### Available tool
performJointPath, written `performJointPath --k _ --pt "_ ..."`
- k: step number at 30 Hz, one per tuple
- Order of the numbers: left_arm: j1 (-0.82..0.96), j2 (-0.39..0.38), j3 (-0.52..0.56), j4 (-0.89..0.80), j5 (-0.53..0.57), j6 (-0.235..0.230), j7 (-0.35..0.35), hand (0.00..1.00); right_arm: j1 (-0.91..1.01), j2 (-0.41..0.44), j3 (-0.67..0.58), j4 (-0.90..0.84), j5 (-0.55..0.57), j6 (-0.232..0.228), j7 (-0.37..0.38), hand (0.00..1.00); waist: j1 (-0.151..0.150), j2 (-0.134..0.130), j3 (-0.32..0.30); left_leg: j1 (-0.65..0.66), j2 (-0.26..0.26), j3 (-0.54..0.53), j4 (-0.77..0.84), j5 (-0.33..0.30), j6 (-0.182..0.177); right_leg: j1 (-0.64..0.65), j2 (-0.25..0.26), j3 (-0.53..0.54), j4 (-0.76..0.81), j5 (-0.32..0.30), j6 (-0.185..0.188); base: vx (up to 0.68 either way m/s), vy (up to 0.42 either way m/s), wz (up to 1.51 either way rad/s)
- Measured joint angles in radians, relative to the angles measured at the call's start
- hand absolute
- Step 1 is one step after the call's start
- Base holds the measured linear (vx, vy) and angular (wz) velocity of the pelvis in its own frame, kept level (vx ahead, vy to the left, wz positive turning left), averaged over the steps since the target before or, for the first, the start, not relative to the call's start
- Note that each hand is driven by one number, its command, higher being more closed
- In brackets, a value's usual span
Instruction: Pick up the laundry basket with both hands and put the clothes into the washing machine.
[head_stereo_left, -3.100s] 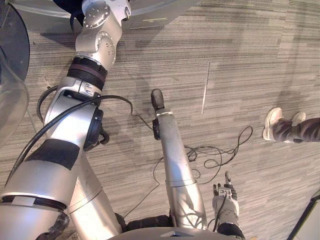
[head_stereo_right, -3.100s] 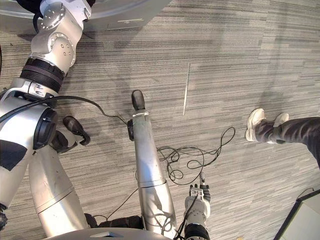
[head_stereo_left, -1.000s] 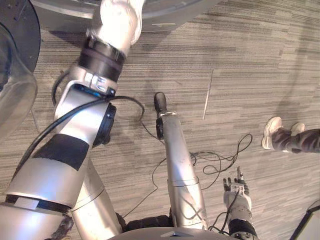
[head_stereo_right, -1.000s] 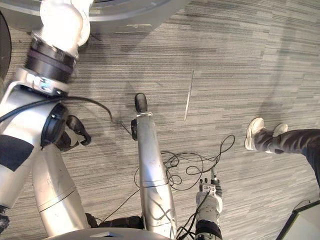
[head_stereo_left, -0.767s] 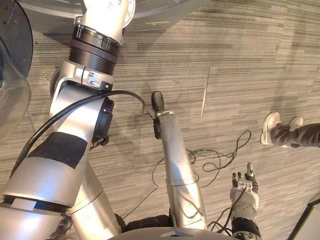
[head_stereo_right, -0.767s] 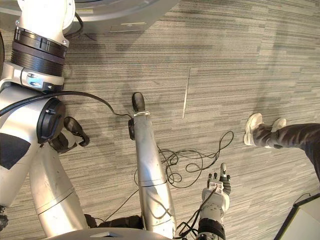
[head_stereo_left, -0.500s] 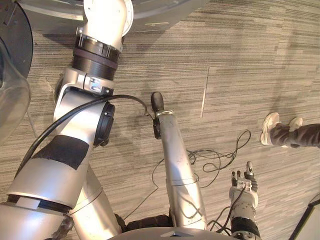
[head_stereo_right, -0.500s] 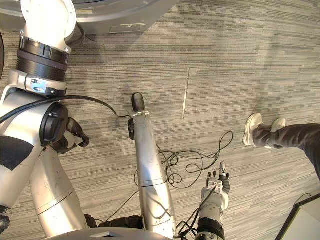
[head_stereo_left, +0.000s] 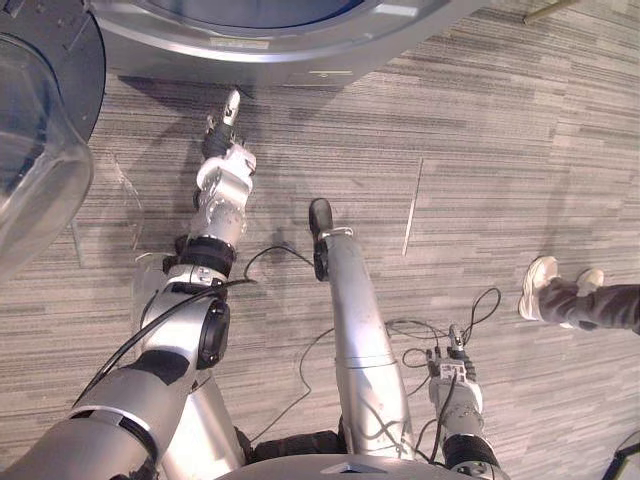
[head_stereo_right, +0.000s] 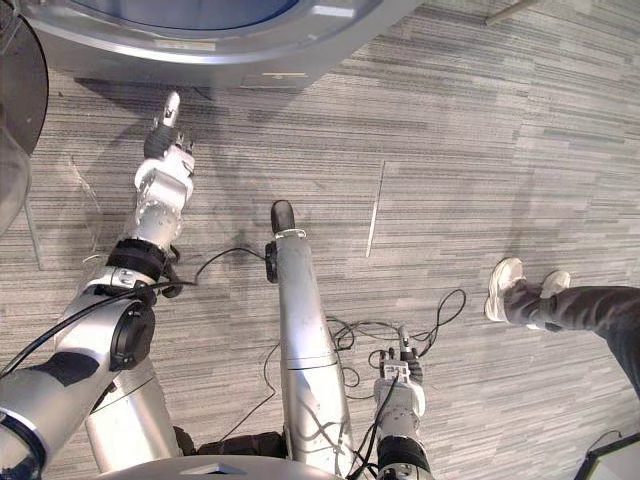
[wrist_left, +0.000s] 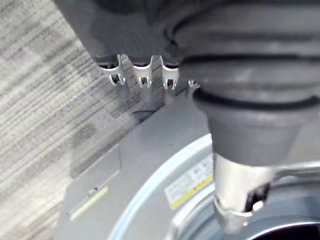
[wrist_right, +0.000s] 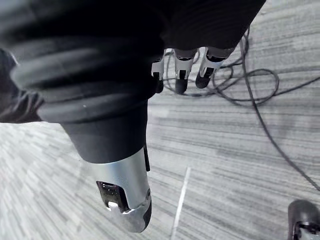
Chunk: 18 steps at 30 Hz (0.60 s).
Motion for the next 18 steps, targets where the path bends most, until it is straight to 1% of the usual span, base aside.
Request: performJointPath --k 2,6,9,11,12,13,14,15,16,17,18 --pt "0.018 -0.001 0.011 0.0 0.039 0.009 -0.014 0.0 -0.009 -0.002 0.012 0.025 0.0 0.0 0.0 0.0 -0.001 0.0 0.0 0.013 0.0 0.0 -0.014 0.005 -0.006 0.01 0.001 -0.003 -0.006 0.001 -0.005 -0.04 -0.027 0.01" --pt "0.082 -0.016 0.028 -0.001 0.039 0.008 -0.016 0.0 -0.015 0.004 0.035 0.023 0.0 0.0 0.0 0.0 0.001 0.0 -0.001 0.055 -0.002 -0.001 -0.044 0.013 -0.016 0.046 -0.012 -0.017 -0.017 -0.004 -0.018 0.0 -0.016 0.07" --pt "0.198 -0.04 0.019 -0.001 0.054 0.01 -0.029 0.0 -0.015 0.008 0.039 0.025 0.0 0.0 0.0 0.0 0.006 0.0 -0.002 0.145 -0.018 0.001 -0.109 0.033 -0.031 0.13 -0.027 -0.029 -0.053 -0.01 -0.029 0.03 -0.069 0.22" --pt "0.288 -0.042 -0.013 -0.003 0.129 0.016 -0.037 0.0 -0.015 0.007 0.045 0.026 -0.001 0.0 0.0 0.0 0.012 0.003 -0.004 0.225 -0.034 0.009 -0.17 0.05 -0.04 0.204 -0.04 -0.035 -0.093 -0.011 -0.035 0.07 -0.094 0.24" --pt "0.354 -0.043 -0.021 -0.004 0.249 0.025 -0.041 0.0 -0.015 0.008 0.056 0.03 -0.019 0.0 0.0 0.0 0.013 0.005 -0.007 0.292 -0.042 0.017 -0.218 0.065 -0.044 0.265 -0.054 -0.047 -0.124 -0.012 -0.044 0.1 -0.12 0.3" --pt "0.428 -0.046 -0.024 -0.004 0.344 0.028 -0.04 0.0 -0.013 0.013 0.058 0.041 -0.041 0.0 0.001 0.0 0.018 0.005 -0.018 0.359 -0.055 0.025 -0.271 0.08 -0.05 0.326 -0.067 -0.053 -0.157 -0.011 -0.051 0.09 -0.104 0.3" --pt "0.463 -0.046 -0.03 -0.004 0.376 0.03 -0.039 0.0 -0.013 0.016 0.058 0.049 -0.044 -0.001 0.0 0.0 0.023 0.005 -0.025 0.396 -0.064 0.03 -0.3 0.089 -0.052 0.359 -0.073 -0.055 -0.175 -0.009 -0.054 0.12 -0.106 0.26" --pt "0.527 -0.048 -0.044 -0.004 0.452 0.036 -0.033 0.0 -0.011 0.018 0.058 0.059 -0.055 -0.002 0.0 0.0 0.032 0.007 -0.036 0.483 -0.08 0.043 -0.363 0.107 -0.057 0.433 -0.086 -0.057 -0.216 -0.007 -0.057 0.13 -0.098 0.16" --pt "0.618 -0.056 -0.047 -0.001 0.549 0.044 -0.025 0.0 0.013 0.023 0.058 0.088 -0.077 -0.002 -0.001 0.0 0.04 0.021 -0.124 0.515 -0.087 0.058 -0.425 0.124 -0.06 0.457 -0.092 -0.059 -0.265 0.005 -0.062 0.15 -0.091 0.12" --pt "0.656 -0.059 -0.047 -0.001 0.598 0.047 -0.019 0.0 0.019 0.025 0.058 0.098 -0.081 -0.002 0.0 0.0 0.044 0.031 -0.155 0.538 -0.089 0.062 -0.455 0.134 -0.061 0.482 -0.093 -0.065 -0.296 0.013 -0.062 0.16 -0.055 0.07" --pt "0.717 -0.061 -0.046 0.002 0.663 0.052 -0.013 0.0 0.031 0.03 0.057 0.102 -0.086 -0.002 -0.001 0.0 0.052 0.053 -0.179 0.618 -0.096 0.07 -0.522 0.155 -0.064 0.567 -0.099 -0.079 -0.361 0.027 -0.064 0.2 -0.024 0.07"
